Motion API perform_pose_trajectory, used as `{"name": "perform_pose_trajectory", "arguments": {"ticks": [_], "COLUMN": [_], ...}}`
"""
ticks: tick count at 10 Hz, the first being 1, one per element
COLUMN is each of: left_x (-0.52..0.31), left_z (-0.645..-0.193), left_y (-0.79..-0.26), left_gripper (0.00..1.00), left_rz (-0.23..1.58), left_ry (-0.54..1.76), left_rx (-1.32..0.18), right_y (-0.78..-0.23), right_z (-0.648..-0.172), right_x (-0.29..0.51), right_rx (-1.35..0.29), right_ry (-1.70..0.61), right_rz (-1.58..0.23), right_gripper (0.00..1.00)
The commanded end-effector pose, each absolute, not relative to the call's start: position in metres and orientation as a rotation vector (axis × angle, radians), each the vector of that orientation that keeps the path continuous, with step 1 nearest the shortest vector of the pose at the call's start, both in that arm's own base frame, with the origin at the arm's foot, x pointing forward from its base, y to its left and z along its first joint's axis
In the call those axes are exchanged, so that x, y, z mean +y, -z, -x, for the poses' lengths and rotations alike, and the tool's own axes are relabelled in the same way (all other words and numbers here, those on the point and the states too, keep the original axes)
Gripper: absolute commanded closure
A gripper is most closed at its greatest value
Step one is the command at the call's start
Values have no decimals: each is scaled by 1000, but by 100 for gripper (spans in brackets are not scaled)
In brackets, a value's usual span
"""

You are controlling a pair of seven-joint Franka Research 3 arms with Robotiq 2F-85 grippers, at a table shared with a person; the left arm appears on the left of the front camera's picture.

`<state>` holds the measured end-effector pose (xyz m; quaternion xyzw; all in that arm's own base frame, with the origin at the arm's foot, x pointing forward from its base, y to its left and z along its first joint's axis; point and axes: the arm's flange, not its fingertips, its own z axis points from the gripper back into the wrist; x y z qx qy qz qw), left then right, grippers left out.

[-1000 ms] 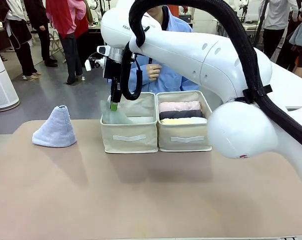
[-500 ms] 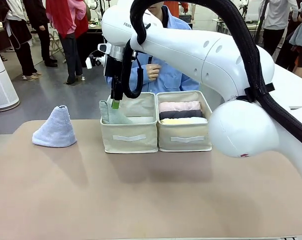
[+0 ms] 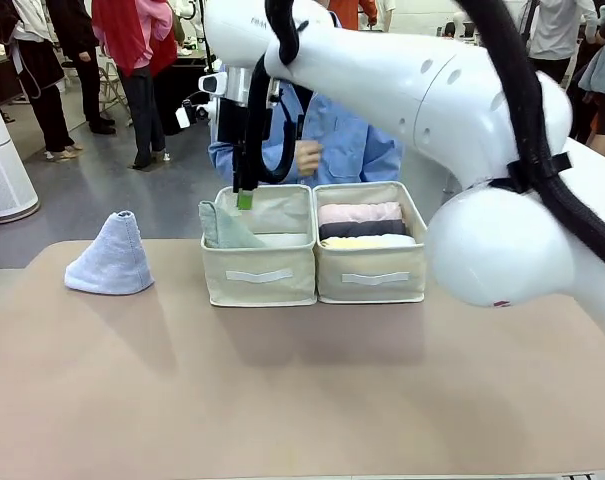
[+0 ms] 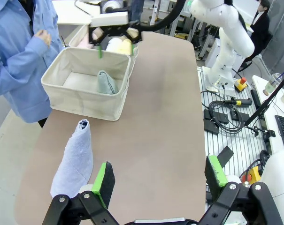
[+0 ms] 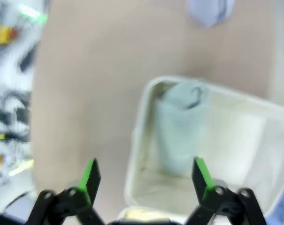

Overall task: Sort the towels based on their folding style.
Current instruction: Pick up one triangle-folded towel and place it in the left Fabric basket.

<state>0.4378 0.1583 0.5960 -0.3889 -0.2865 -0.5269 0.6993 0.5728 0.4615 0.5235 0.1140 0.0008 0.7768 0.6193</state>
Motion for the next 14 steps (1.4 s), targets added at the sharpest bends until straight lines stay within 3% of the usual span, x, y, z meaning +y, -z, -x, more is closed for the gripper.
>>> {"name": "perform_pose_trajectory", "arguments": {"ticks": [1, 3, 6, 8, 10, 12, 14], "left_x": [157, 157, 157, 157, 157, 157, 157], "left_z": [-437, -437, -437, -437, -437, -437, -437], "left_y": [-598, -598, -598, -598, -598, -598, -598], "left_gripper": [0, 0, 0, 0, 0, 0, 0], "left_rz": [861, 861, 861, 861, 861, 861, 861], "left_ry": [1169, 1169, 1169, 1169, 1169, 1169, 1169], "left_rx": [-648, -648, -648, -648, -648, -648, -648], "right_y": [-589, -621, -607, -604, -615, -628, -624], "right_z": [-546, -476, -417, -390, -377, -380, -400], "right_x": [447, 387, 320, 278, 231, 182, 140], "right_rx": [203, 287, 534, 552, 246, -52, -186], "right_ry": [-1807, -1628, -1419, -1300, -1151, -1157, -1132], "right_rz": [-130, -34, -141, -179, -102, -9, 20], "right_gripper": [0, 0, 0, 0, 0, 0, 0]}}
